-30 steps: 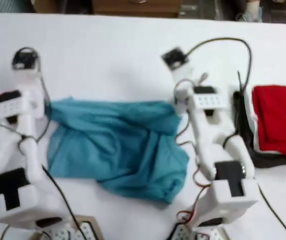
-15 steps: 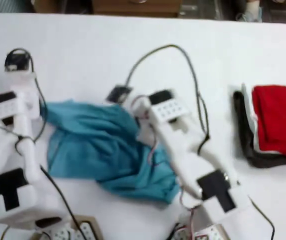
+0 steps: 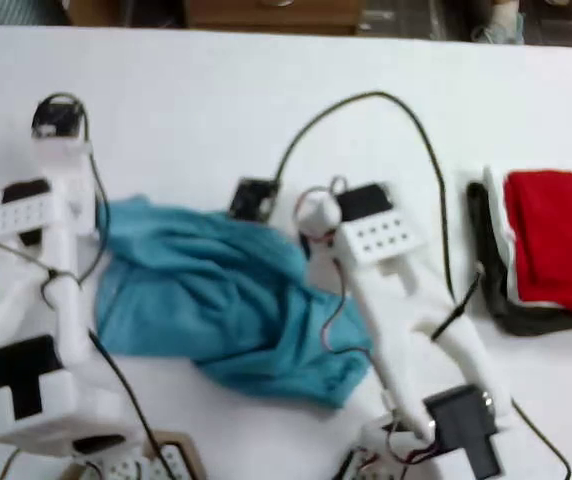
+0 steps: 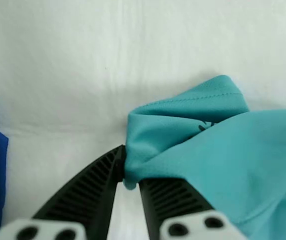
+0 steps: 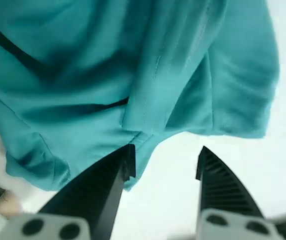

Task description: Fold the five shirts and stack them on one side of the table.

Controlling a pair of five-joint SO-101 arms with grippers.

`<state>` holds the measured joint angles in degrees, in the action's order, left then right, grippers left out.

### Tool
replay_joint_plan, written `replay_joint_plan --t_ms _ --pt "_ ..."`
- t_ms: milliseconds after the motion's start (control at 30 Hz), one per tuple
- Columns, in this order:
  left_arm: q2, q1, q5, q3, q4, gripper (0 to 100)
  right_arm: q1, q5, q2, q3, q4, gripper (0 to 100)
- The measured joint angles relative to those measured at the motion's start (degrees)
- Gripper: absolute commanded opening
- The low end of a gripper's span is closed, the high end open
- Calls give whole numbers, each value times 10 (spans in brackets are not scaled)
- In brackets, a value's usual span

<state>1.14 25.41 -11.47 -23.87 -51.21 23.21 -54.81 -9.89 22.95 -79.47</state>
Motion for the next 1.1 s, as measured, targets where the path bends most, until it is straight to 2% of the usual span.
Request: replay_joint_plan --t_ms 200,633,833,1100 --pt "0 1 0 0 -14 22 -38 1 30 32 119 202" --pt "0 0 0 0 -28 22 -33 1 44 45 41 204" --pt "0 -4 0 0 -32 22 16 0 46 100 87 201" --pt "0 -4 0 0 -32 22 18 1 102 105 141 201"
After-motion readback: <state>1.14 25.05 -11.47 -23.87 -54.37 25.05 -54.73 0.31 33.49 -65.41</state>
